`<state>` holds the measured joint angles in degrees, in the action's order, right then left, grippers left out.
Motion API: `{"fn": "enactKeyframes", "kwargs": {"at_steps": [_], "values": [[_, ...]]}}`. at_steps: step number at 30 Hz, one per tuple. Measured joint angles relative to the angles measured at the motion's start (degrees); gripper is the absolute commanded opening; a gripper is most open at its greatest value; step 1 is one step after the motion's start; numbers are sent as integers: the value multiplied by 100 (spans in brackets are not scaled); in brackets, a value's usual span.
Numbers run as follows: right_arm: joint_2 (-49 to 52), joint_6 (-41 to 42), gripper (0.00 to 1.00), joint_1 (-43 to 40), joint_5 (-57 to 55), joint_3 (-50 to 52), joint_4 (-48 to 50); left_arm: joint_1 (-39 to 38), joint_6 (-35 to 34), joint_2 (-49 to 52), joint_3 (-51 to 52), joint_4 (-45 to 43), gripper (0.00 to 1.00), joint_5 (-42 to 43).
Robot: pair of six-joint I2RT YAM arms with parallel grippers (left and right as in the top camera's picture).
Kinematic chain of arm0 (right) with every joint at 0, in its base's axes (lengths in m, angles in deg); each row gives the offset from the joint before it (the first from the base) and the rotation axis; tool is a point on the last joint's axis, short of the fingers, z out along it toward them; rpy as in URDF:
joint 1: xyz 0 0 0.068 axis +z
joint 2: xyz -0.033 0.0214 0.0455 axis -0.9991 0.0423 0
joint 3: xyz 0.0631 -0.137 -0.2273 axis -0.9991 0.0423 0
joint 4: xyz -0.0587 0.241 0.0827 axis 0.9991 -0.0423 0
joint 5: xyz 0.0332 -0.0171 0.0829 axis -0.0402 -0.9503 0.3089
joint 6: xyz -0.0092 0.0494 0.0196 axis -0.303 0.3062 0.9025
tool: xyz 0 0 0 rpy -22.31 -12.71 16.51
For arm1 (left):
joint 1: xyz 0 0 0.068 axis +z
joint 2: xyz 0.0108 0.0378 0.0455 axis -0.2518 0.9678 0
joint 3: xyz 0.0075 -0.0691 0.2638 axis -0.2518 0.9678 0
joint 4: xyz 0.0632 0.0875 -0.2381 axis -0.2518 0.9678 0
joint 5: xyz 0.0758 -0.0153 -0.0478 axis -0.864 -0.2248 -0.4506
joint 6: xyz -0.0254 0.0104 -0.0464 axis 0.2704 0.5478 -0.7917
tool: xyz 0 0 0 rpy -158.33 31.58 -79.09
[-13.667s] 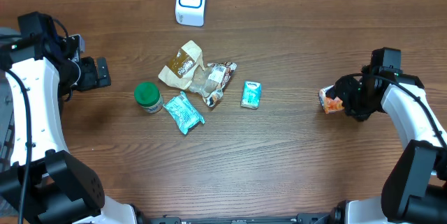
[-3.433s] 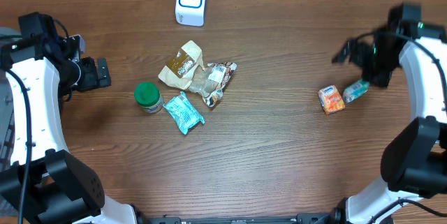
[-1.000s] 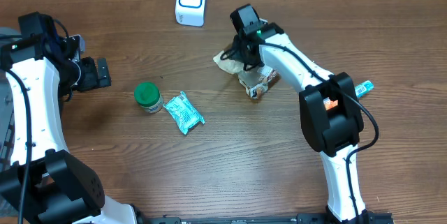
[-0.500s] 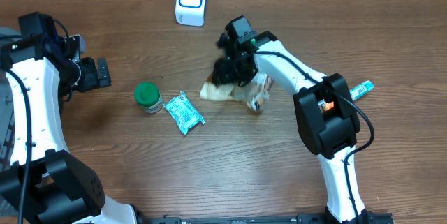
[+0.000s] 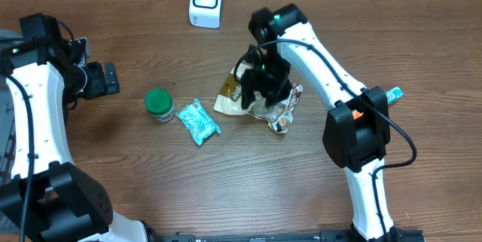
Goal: Scan the item barcode
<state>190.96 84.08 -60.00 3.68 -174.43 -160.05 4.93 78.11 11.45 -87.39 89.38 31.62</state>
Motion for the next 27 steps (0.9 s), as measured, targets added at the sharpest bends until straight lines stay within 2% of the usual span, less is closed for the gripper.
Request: {"fn": "enactKeyframes", "kwargs": {"at_steps": [7, 12, 15, 18, 23, 27], "values": [[2, 17, 63, 186, -457, 903, -26, 0, 0, 0, 0, 0, 100, 0], [2, 291, 63, 136, -1482, 1115, 116, 0, 0, 0, 0, 0, 100, 0], [2, 435, 63, -7, -2188, 1121, 728, 0, 0, 0, 0, 0, 100, 0], [4, 501, 63, -367, -2712, 1147, 1989, -2, 0, 0, 0, -4, 100, 0], [4, 544, 64, -774, -2990, 1150, 3445, -2, 0, 0, 0, -2, 100, 0], [4, 568, 64, -907, -2927, 1102, 3742, -2, 0, 0, 0, 0, 100, 0]]}}
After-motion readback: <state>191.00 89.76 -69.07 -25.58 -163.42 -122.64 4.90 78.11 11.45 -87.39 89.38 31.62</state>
